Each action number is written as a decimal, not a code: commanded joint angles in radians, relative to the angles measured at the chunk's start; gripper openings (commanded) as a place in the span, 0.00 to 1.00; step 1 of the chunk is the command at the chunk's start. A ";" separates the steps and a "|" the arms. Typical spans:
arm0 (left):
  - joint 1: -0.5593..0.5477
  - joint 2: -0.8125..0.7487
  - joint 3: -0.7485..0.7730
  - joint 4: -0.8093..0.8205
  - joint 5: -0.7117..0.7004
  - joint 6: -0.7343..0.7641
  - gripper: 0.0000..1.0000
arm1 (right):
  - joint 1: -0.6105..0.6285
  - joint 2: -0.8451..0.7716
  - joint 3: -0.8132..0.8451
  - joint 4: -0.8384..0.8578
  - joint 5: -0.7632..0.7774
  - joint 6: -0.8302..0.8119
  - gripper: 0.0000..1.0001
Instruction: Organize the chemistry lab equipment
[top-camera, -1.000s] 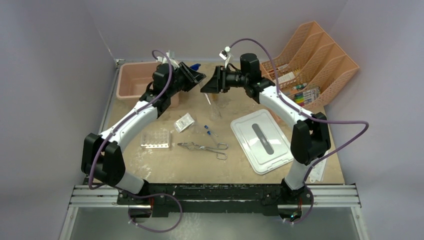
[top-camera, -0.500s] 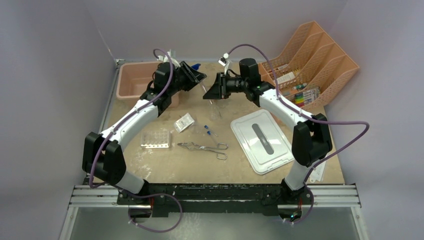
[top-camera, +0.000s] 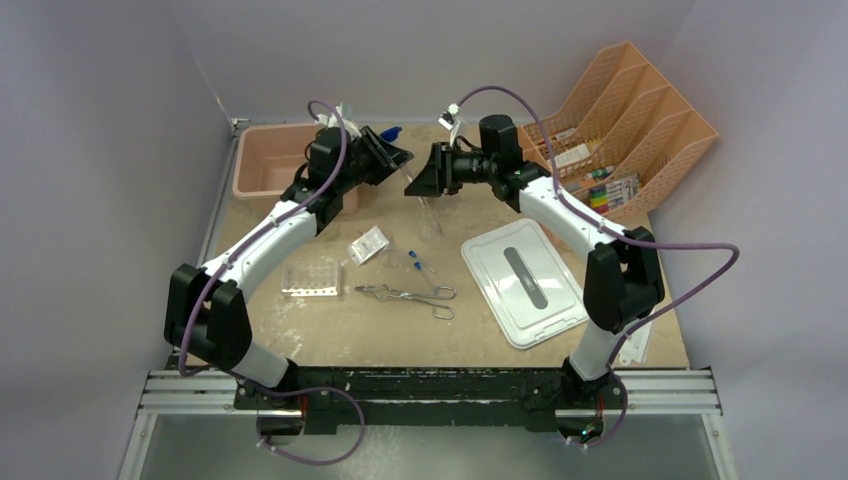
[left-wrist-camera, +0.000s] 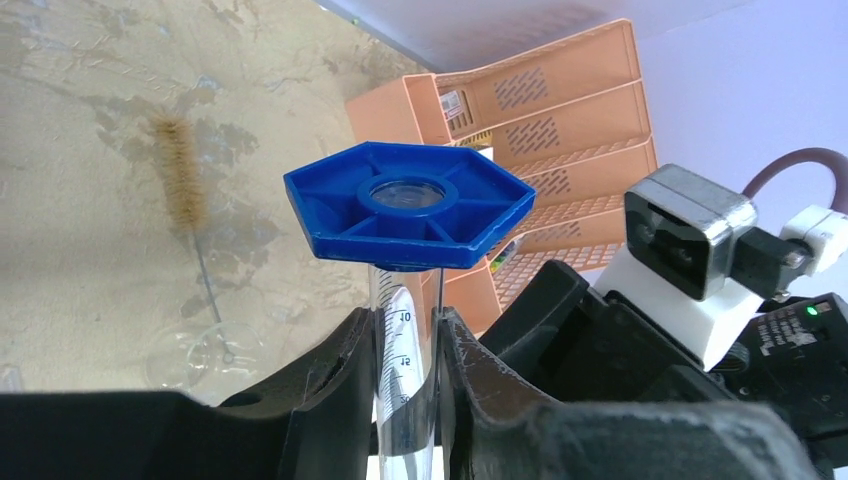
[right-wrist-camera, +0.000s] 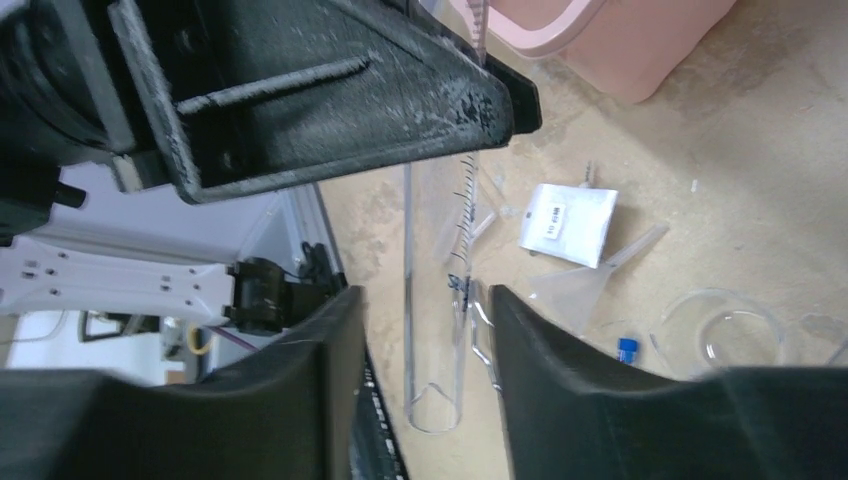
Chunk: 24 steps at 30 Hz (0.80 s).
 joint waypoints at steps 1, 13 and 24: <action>0.020 -0.045 0.033 -0.019 -0.043 0.029 0.07 | -0.004 -0.037 0.046 0.030 -0.023 -0.003 0.60; 0.317 -0.069 0.123 -0.251 -0.176 0.033 0.07 | -0.030 -0.188 0.034 -0.141 0.347 -0.065 0.77; 0.393 -0.058 0.025 -0.232 -0.669 -0.272 0.07 | -0.030 -0.265 -0.065 -0.184 0.437 -0.083 0.76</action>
